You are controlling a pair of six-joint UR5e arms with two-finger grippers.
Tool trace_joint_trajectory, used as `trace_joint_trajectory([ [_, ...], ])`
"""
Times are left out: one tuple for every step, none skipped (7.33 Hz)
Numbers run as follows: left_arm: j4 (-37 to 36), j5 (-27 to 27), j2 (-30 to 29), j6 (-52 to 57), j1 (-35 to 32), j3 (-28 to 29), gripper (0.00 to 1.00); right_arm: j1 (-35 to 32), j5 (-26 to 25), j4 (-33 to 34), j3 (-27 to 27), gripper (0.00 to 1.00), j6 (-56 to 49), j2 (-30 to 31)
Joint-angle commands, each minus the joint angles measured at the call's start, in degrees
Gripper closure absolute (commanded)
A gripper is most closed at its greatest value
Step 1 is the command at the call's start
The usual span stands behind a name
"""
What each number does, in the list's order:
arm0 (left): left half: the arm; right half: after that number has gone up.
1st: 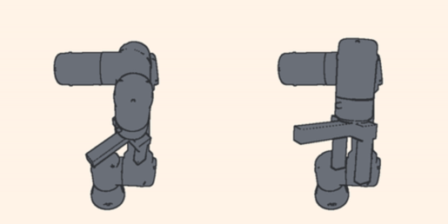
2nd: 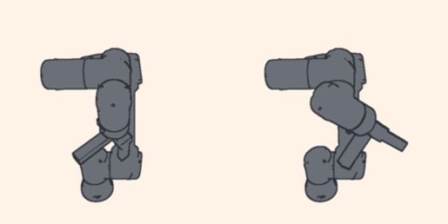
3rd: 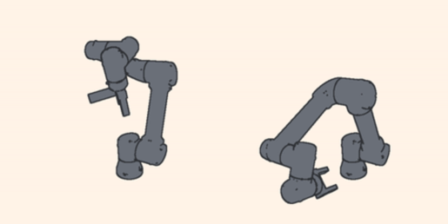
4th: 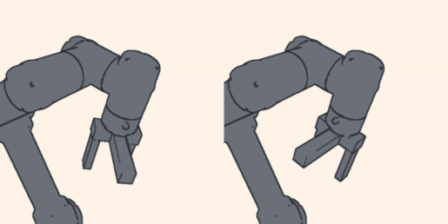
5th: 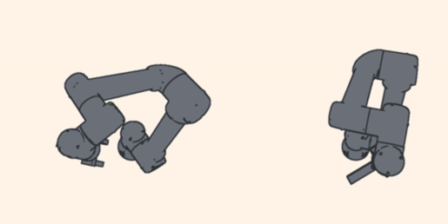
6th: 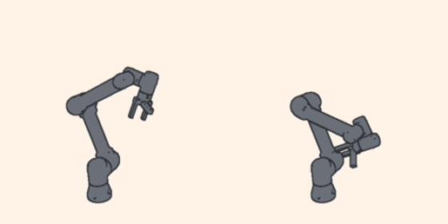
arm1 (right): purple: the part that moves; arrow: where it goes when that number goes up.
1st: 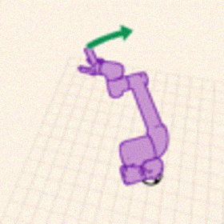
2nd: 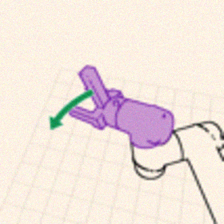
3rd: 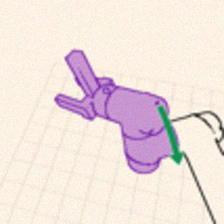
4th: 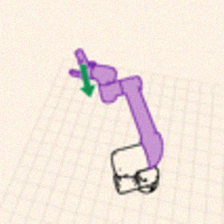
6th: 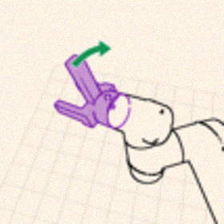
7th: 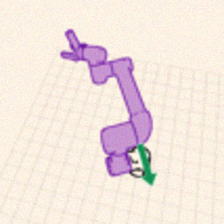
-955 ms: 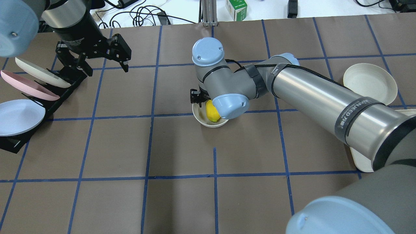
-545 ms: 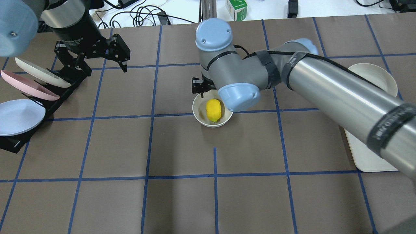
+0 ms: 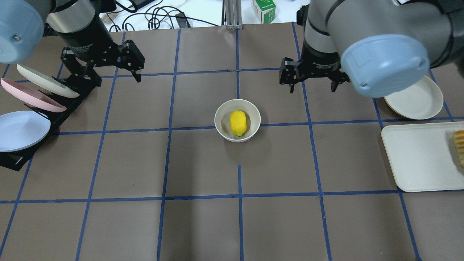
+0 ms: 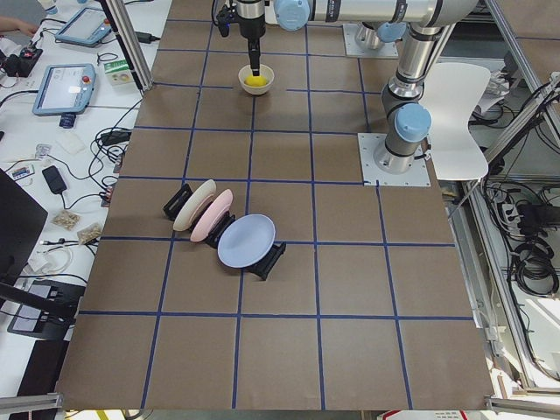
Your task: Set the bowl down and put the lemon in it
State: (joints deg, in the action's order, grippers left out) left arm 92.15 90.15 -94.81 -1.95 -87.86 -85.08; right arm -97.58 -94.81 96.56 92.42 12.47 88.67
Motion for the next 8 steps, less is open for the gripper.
trace_joint_trajectory([
  [0.3,0.1,0.1,0.0,0.1,-0.3,0.00,3.3,0.2,-0.7,-1.2,0.00,-4.1,1.1],
  [-0.1,0.3,0.3,0.0,0.1,-1.7,0.00,3.6,0.6,-1.0,-2.5,0.00,-4.8,1.0],
  [-0.4,0.2,0.7,0.0,0.1,-2.4,0.00,3.5,1.5,-0.7,-2.2,0.00,-4.4,0.9],
  [-0.4,0.2,0.8,0.0,0.1,-2.4,0.00,3.5,1.5,-0.5,-2.1,0.00,-4.4,1.0],
  [-0.4,0.3,0.9,0.0,0.1,-2.3,0.00,3.5,1.4,-0.4,-2.0,0.00,-4.4,1.0],
  [-0.4,0.3,1.0,0.0,0.3,-2.2,0.00,3.5,1.5,-0.4,-2.0,0.00,-4.4,1.0],
  [-0.4,0.2,1.1,0.0,0.2,-1.9,0.00,3.4,1.4,-0.4,-1.9,0.00,-4.4,1.1],
  [0.0,0.2,1.6,0.0,0.1,-2.2,0.00,3.4,1.4,-0.4,-1.9,0.00,-4.4,1.1],
])
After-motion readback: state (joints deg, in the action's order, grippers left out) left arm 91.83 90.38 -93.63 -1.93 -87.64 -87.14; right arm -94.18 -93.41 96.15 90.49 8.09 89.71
